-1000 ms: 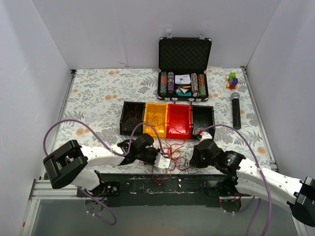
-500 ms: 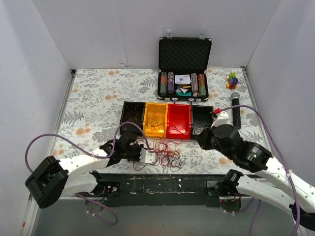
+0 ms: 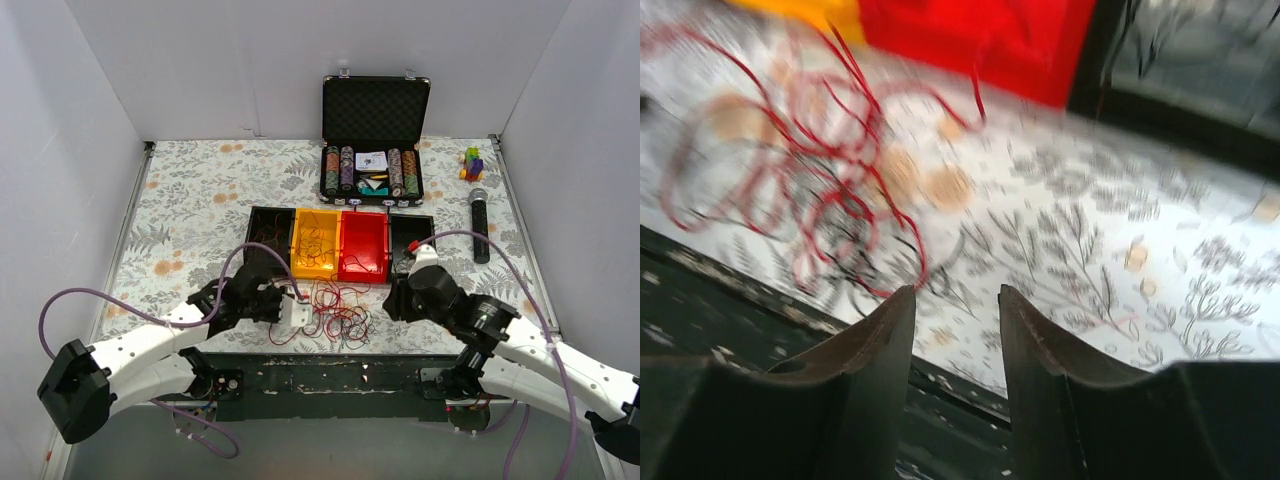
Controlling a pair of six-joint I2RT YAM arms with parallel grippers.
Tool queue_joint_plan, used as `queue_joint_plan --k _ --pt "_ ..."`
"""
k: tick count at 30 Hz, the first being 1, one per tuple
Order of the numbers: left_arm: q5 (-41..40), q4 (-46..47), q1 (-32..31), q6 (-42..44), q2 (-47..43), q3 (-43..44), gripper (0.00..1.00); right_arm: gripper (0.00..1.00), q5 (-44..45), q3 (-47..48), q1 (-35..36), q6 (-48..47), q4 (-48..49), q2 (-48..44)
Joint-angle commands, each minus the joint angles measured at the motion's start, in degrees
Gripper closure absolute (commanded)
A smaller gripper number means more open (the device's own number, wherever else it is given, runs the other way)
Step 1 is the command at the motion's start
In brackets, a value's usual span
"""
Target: Untangle the cables
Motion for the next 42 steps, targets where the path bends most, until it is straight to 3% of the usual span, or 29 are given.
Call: queue_joint_plan --k 1,8,24,27,30,33,35,42 --pt "1.43 -7.54 0.23 -2.44 -2.52 10.43 0.94 0.52 -6.99 -7.65 -0.01 1.89 9.82 0.06" --pt "8.01 -9.92 0.23 -2.18 -6.05 15.98 0.87 0.52 -9.80 -12.40 -0.01 0.22 18.43 3.31" --pt "12.07 1.76 -5.03 -5.96 10.65 16.60 0.81 0.50 -12.09 -18.64 -0.01 -0.22 30.39 9.19" --pt "12.25 3.25 -7.23 -6.66 12.23 17.56 0.76 0.52 -11.48 -18.64 -0.01 -0.66 31.45 11.22" --pt "12.25 4.05 -9.17 -7.71 13.55 19.84 0.66 0.59 -10.86 -19.17 -0.01 -0.92 32.41 12.02" --pt "12.51 4.66 -10.31 -8.69 15.40 22.04 0.59 0.78 -10.60 -19.35 -0.01 -1.10 32.68 11.23" --pt "12.51 6.06 -11.10 -9.21 16.45 22.84 0.58 0.97 -10.69 -18.91 -0.01 -1.36 31.81 9.48" --pt "11.98 13.98 -13.04 -13.78 19.00 24.33 0.55 0.99 -8.58 -13.21 -0.01 -3.03 21.53 -0.80"
